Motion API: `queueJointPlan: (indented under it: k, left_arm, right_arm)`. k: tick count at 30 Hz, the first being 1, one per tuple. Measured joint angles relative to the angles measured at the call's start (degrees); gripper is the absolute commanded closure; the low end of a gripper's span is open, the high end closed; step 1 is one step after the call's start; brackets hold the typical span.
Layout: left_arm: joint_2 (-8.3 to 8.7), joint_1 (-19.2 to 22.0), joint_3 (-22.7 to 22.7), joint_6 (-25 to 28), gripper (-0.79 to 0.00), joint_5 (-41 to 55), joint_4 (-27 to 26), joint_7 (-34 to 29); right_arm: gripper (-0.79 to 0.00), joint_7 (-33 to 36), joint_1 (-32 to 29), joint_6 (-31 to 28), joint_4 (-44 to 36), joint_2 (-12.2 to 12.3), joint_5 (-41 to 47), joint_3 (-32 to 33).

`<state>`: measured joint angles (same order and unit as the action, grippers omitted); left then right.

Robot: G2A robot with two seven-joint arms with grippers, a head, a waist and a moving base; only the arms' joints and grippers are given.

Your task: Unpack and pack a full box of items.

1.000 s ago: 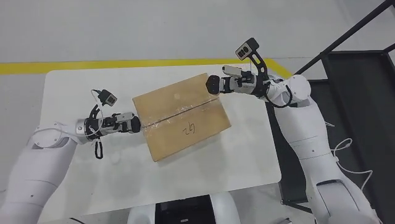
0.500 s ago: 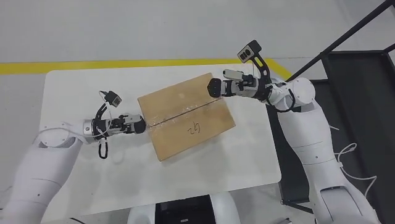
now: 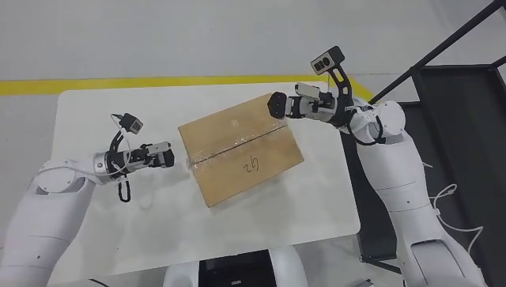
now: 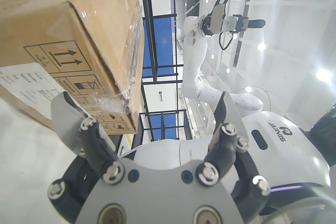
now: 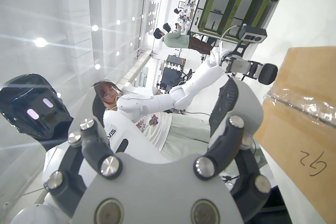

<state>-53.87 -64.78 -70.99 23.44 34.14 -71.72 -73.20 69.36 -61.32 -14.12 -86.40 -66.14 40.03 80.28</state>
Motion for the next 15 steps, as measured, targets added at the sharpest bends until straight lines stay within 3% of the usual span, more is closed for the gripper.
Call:
queueJointPlan:
  k: [7, 10, 15]
  left_arm:
    - [1.21, -4.7, -6.6, 0.4, -0.785, 1.8, -5.9, 2.9]
    - [1.48, -6.6, -8.4, 0.2, -0.785, 1.6, -8.7, 4.4]
    - [1.56, -7.1, -8.7, -0.4, -0.785, 1.2, -9.9, 4.8]
  right_arm:
    - [-0.785, -9.7, -3.7, -11.9, 1.6, 0.1, -4.3, 3.6]
    - [-0.785, -13.1, -5.5, -12.7, 1.3, 0.0, -3.8, 4.1]
    - [-0.785, -13.1, -5.6, -12.6, 1.2, 0.0, -3.6, 4.1]
